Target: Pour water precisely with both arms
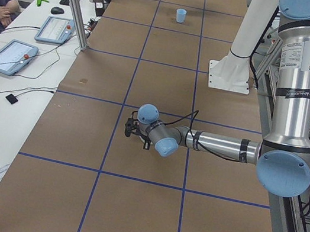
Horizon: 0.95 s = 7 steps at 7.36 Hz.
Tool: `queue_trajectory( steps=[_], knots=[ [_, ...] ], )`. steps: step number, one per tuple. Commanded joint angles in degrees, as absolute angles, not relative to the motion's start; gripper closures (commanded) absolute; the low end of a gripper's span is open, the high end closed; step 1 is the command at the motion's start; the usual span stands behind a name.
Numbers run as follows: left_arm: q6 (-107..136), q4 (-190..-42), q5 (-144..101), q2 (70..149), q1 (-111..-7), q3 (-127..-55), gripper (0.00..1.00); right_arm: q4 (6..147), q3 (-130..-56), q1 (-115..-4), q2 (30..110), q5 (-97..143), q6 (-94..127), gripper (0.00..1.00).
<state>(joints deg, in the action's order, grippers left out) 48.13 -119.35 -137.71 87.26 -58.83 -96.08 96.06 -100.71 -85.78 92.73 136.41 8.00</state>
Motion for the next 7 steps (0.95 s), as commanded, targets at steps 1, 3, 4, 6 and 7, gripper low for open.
queue_trajectory(
  steps=[1,3,4,6,7],
  knots=[
    [48.3,-99.1,-138.3,97.9,-59.3,-102.6,1.00,96.1,-100.6,-85.8,92.5,136.4,8.3,0.00],
    [57.0,-91.7,-138.3,110.3,-58.2,-101.6,1.00,96.0,-100.8,-85.8,92.6,136.4,8.3,0.00],
    [65.0,-91.8,-137.9,117.4,-53.7,-98.8,1.00,96.0,-100.8,-85.8,92.5,136.4,8.2,0.00],
    [75.0,-92.7,-131.0,128.4,-45.0,-91.7,1.00,96.0,-100.8,-85.8,92.4,136.3,8.1,0.00],
    [78.6,-94.4,-128.0,132.5,-42.5,-87.7,1.00,96.0,-100.8,-85.8,92.4,136.4,8.1,0.00]
  ],
)
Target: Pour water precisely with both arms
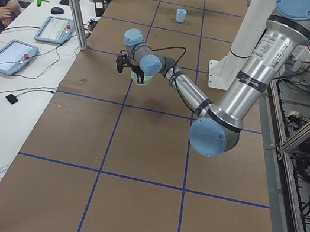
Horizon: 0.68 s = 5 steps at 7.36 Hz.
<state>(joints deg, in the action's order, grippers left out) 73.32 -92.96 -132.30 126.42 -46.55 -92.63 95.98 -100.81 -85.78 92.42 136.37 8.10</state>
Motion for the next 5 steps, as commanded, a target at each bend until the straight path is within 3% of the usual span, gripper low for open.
queue_trajectory(
  steps=[1,5],
  knots=[
    [81.2,-98.9,-127.7,133.6,-41.1,-84.2,1.00,96.0,-100.9,-85.8,92.4,136.4,8.1,0.00],
    [85.4,-104.8,-121.7,139.7,-36.4,-73.8,1.00,96.0,-101.0,-85.8,92.3,136.5,8.0,0.00]
  ],
)
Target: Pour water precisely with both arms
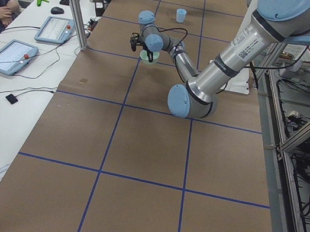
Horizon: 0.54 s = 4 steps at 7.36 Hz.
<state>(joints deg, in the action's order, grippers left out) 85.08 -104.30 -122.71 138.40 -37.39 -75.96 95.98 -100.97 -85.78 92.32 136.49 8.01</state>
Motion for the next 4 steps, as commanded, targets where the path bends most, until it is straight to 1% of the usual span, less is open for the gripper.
queue_trajectory(
  steps=[1,2,3,4],
  knots=[
    [85.4,-104.9,-121.7,139.7,-36.4,-73.8,1.00,96.0,-100.9,-85.8,92.3,136.5,8.0,0.00],
    [85.1,-104.9,-121.7,139.7,-36.5,-73.9,0.20,96.0,-101.0,-85.8,92.3,136.5,8.0,0.00],
    [85.2,-104.7,-121.6,139.7,-36.6,-74.4,0.00,96.0,-101.0,-85.7,91.9,136.4,8.2,0.00],
    [85.3,-104.6,-121.6,139.7,-37.1,-75.2,0.00,96.2,-101.0,-85.1,88.4,135.6,8.3,0.00]
  ],
)
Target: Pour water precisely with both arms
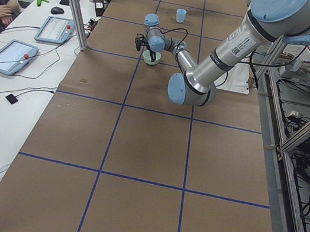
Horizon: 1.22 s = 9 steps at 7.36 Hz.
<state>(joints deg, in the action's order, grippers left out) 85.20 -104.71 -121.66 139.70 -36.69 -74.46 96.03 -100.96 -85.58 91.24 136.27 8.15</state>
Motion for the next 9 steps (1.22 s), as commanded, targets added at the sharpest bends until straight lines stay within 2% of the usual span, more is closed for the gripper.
queue_trajectory(
  steps=[1,3,5,7,9],
  knots=[
    [85.2,-104.0,-121.7,139.5,-38.7,-77.3,0.00,96.7,-101.0,-85.1,87.9,135.6,8.3,0.00],
    [84.8,-97.0,-122.2,139.0,-43.5,-82.9,0.00,96.1,-104.6,-85.1,92.6,141.4,8.3,0.00],
    [77.1,-87.5,-122.1,137.5,-46.2,-88.5,0.00,92.4,-117.5,-83.4,102.2,140.9,11.6,0.00],
    [74.5,-86.2,-122.1,132.0,-48.5,-93.9,0.00,92.2,-126.9,-71.8,103.7,129.1,31.4,0.00],
    [74.4,-86.1,-121.9,130.8,-49.0,-95.3,0.00,85.1,-130.7,-65.2,108.3,122.5,48.6,0.01]
  ],
)
